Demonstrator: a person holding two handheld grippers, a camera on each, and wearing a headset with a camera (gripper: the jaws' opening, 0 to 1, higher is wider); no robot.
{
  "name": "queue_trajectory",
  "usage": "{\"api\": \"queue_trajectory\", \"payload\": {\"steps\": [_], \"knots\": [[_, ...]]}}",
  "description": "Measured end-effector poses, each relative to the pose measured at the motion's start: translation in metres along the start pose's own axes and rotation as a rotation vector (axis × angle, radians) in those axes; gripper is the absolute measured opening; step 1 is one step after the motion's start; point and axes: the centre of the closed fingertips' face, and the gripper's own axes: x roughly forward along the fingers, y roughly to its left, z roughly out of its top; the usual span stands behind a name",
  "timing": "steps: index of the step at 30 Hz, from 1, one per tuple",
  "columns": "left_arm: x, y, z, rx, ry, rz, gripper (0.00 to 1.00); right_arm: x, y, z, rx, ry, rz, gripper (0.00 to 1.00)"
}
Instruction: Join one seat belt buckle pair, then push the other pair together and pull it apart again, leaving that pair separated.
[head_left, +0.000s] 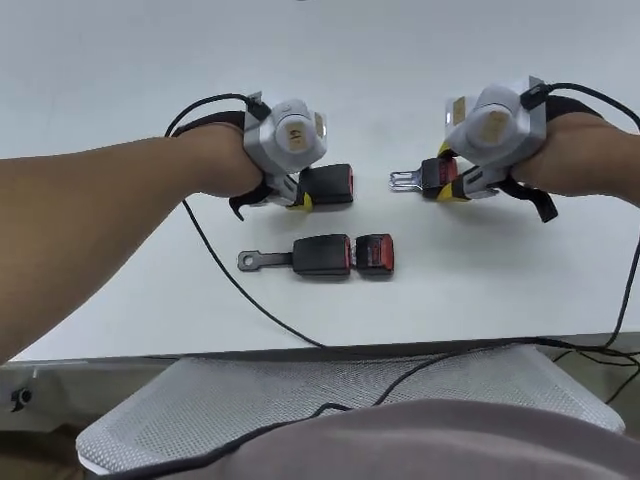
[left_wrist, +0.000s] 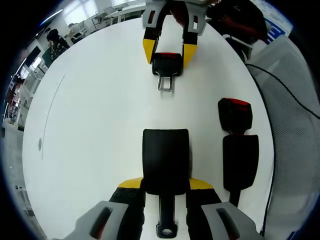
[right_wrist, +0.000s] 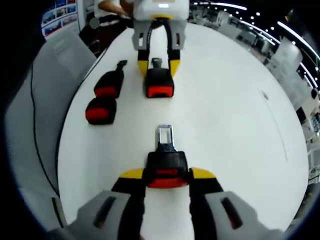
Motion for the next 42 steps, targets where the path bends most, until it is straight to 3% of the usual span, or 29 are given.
{"api": "queue_trajectory", "payload": {"steps": [8, 15, 22, 24, 25, 28, 32, 34, 37, 42], "knots": [[-0.001, 0.001, -0.001, -0.008, 0.015, 0.005, 0.31, -0.014, 0.001, -0.030, 0.009, 0.054, -0.013, 0.33], [-0.003, 0.000, -0.002, -0.031, -0.002, 0.026, 0.31, -0.014, 0.002, -0.035, -0.018, 0.081, -0.031, 0.34], [-0.006, 0.000, -0.005, -0.014, -0.016, 0.054, 0.32, -0.018, -0.005, -0.035, 0.032, 0.054, -0.087, 0.49], [-0.011, -0.001, -0.002, -0.111, -0.062, 0.056, 0.34, -0.022, -0.005, -0.034, 0.054, 0.034, -0.110, 0.54], [-0.015, 0.004, -0.003, -0.125, -0.095, 0.078, 0.35, -0.026, -0.005, -0.031, 0.094, 0.001, -0.126, 0.54], [-0.029, 0.006, -0.010, -0.103, -0.107, 0.120, 0.40, -0.036, -0.001, -0.027, 0.148, -0.050, -0.159, 0.55], [-0.052, -0.003, -0.012, -0.136, -0.180, 0.169, 0.46, -0.052, 0.014, -0.022, 0.219, -0.121, -0.189, 0.62], [-0.065, -0.012, -0.021, -0.164, -0.183, 0.192, 0.47, -0.062, 0.024, -0.020, 0.278, -0.157, -0.194, 0.64], [-0.090, -0.020, -0.025, -0.258, -0.261, 0.260, 0.52, -0.079, 0.034, -0.020, 0.314, -0.198, -0.232, 0.68], [-0.112, -0.054, -0.047, -0.311, -0.278, 0.290, 0.60, -0.097, 0.057, -0.022, 0.347, -0.228, -0.248, 0.73]]}}
